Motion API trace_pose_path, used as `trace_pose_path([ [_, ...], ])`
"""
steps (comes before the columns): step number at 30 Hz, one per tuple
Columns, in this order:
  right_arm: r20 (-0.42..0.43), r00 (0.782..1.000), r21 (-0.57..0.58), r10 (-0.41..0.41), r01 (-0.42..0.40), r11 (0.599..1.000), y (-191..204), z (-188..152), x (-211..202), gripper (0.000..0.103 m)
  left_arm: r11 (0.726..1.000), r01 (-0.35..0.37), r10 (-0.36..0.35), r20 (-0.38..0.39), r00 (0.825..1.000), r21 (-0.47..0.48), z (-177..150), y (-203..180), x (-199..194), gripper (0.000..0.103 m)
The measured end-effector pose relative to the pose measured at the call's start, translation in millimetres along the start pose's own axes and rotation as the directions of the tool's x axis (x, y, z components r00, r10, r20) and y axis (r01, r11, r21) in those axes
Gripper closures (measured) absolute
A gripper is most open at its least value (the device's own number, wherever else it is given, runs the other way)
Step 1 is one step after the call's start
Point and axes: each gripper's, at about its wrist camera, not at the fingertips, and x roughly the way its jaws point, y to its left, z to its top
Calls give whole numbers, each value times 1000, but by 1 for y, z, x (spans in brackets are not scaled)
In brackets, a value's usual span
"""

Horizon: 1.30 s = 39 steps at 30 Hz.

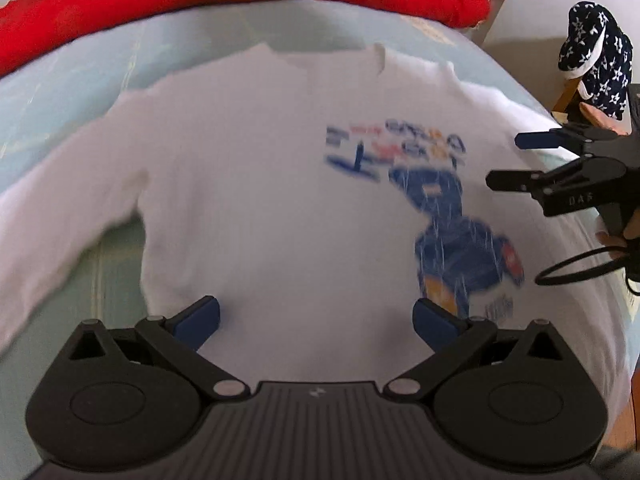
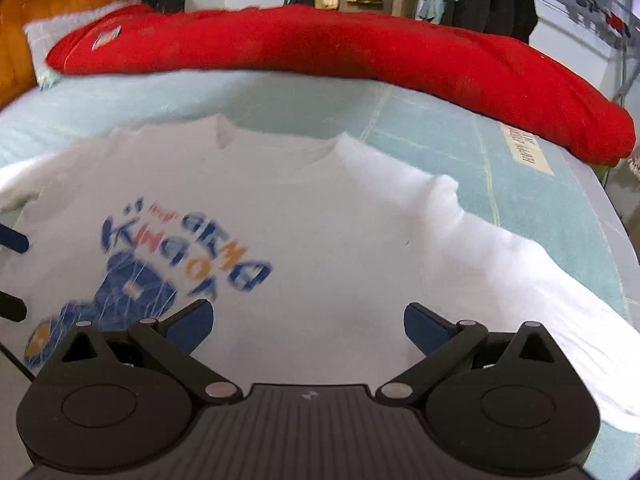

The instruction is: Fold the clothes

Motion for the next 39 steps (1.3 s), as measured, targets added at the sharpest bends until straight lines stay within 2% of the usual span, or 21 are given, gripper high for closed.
trace_pose_path([
  [3, -46, 999, -20, 18, -19, 1000, 9, -15, -7, 0, 1000, -15, 14, -30, 999, -5, -21, -4, -12, 1],
  [6, -69, 997, -10, 39, -40, 999, 13, -30, -17, 0, 1000, -28, 28, -15, 999, -5, -27, -14, -27, 1],
  [10, -30, 996, -41, 87, -89, 995, 21, -31, -33, 0, 999, -33, 33, -3, 999, -5, -32, -30, -35, 1],
  [13, -10, 988, -62, 155, -155, 986, 24, -33, -38, 0, 996, -84, 84, -44, 996, -2, -43, -46, -28, 1],
  [16, -63, 978, -79, 200, -205, 976, 20, -44, -36, 0, 983, -167, 157, -125, 980, -74, -65, -48, -26, 1],
  [20, -96, 969, -113, 228, -239, 964, 5, -65, -52, 0, 947, -288, 274, -108, 955, -144, -65, -56, -49, 1],
  [22, -94, 965, -109, 244, -254, 961, -3, -71, -61, 0, 956, -261, 257, -47, 965, -135, -57, -64, -52, 1],
  [25, -57, 963, -78, 262, -266, 961, -8, -76, -73, 0, 973, -212, 212, -11, 977, -92, -53, -76, -38, 1],
  [29, -33, 963, -38, 268, -269, 962, 1, -82, -76, 0, 990, -143, 142, -55, 988, -14, -67, -76, -21, 1],
  [32, -60, 969, -9, 240, -241, 971, 12, -93, -73, 0, 993, -112, 110, -43, 993, -41, -78, -48, -35, 1],
  [35, -79, 983, -11, 167, -168, 986, 24, -101, -77, 0, 993, -82, 79, -40, 996, -87, -78, -24, -58, 1],
  [38, -88, 989, -15, 122, -124, 992, 40, -100, -86, 0, 988, 64, -62, 16, 998, -137, -72, -12, -74, 1],
  [39, -94, 988, -17, 123, -125, 992, 47, -101, -87, 0, 988, 87, -85, 23, 996, -127, -72, -11, -71, 1],
])
